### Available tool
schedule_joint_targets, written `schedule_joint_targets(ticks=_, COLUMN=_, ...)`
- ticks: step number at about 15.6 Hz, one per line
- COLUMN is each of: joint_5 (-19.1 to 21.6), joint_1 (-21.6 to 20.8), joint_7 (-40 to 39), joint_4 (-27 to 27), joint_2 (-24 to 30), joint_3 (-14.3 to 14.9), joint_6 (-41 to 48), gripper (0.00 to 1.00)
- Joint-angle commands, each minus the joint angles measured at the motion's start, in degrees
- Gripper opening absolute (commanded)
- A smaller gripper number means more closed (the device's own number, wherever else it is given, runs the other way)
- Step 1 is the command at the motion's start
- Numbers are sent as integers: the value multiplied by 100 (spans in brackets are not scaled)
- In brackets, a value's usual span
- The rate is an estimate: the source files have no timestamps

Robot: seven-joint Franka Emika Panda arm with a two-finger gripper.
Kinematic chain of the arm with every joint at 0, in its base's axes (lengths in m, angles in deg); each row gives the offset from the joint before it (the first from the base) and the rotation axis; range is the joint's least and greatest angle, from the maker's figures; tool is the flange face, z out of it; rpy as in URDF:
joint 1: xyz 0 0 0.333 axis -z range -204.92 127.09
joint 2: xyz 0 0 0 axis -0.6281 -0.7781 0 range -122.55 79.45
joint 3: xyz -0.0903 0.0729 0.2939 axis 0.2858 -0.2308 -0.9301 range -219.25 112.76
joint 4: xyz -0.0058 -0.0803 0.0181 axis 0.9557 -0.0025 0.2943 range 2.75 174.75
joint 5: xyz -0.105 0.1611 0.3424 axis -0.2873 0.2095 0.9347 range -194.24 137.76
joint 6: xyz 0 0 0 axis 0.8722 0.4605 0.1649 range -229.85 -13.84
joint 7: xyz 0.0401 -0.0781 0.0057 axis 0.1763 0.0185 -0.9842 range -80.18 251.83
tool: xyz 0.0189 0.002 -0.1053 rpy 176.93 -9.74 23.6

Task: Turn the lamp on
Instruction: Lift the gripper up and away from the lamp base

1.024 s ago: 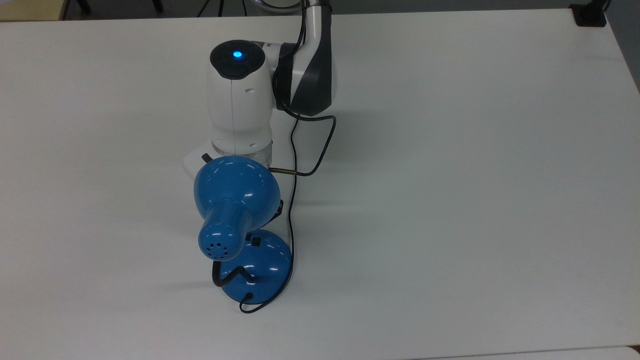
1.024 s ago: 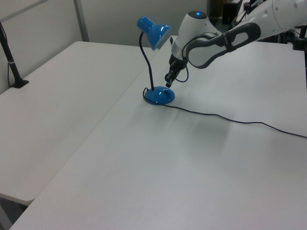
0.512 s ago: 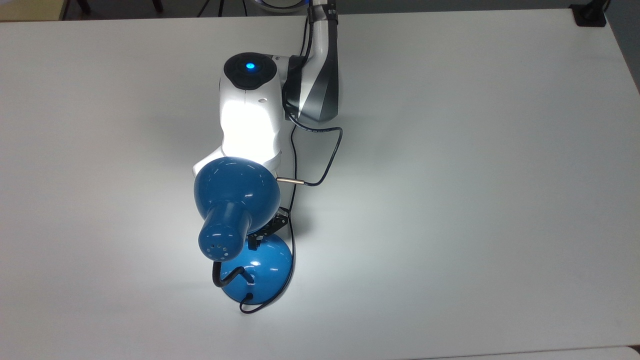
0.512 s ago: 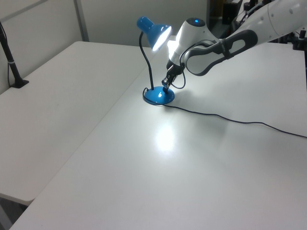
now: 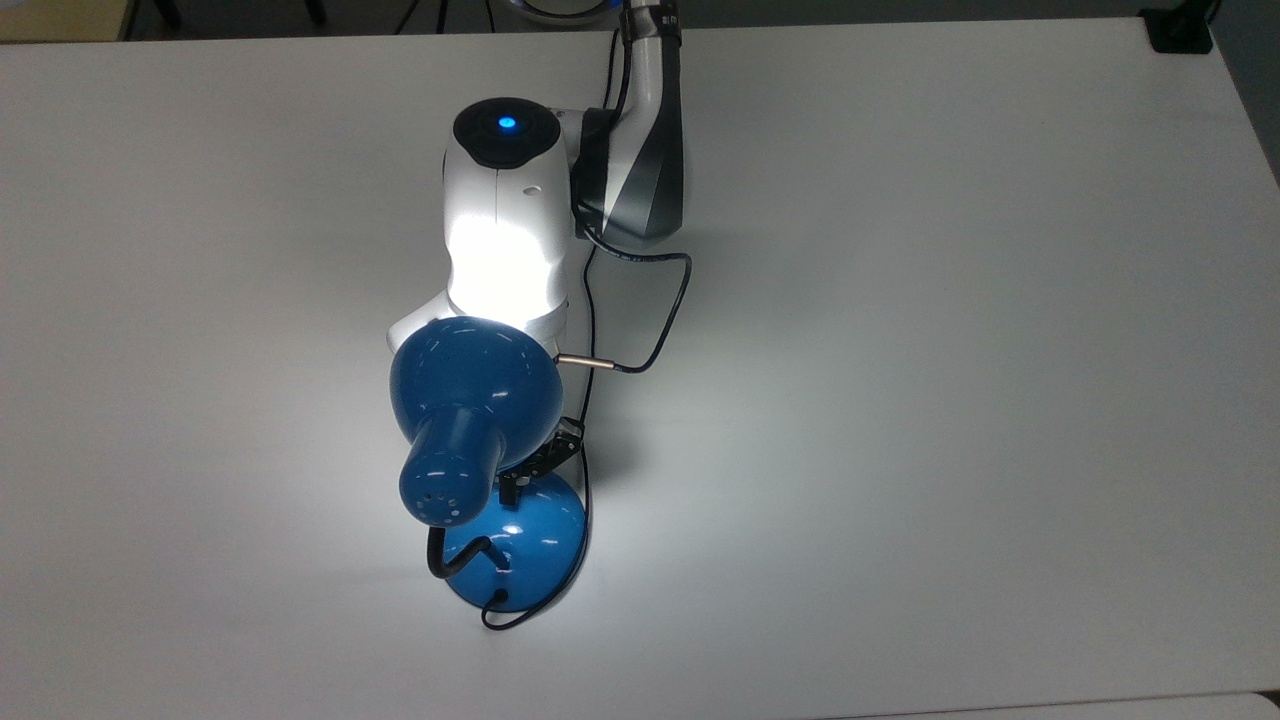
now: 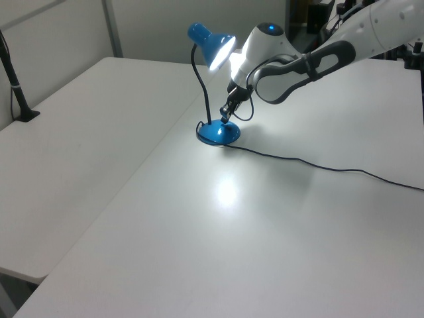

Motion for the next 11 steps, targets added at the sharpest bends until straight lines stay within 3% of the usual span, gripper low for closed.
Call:
schedule_joint_targets(ticks=1, joint_5=-8, joint_1=-151, joint_7=-105, joint_4=858, joint_2=964, joint_3=44, joint_6=314, gripper=0)
schedule_joint_targets(ticks=5, joint_5=-43, joint_1=-108, joint_7=-282, joint_4=1142, joint_2=2019, joint_3=105, joint_6=2226, gripper=0)
schedule_joint_targets(ticks=8, joint_5=-498, joint_1=50, joint_7=-378, joint_4=1124, joint_2=2687, joint_3=106, joint_6=3643, gripper=16)
schedule_joint_targets(ticks=9, joint_5=-587, joint_1=121, joint_7=-388, joint_4=1116, joint_2=2846, joint_3=106, joint_6=3995, gripper=32)
schedule_joint_targets(ticks=11, joint_5=-745, joint_1=209, joint_7=-379, joint_4=1098, joint_2=3101, joint_3=106, joint_6=4428, gripper=96)
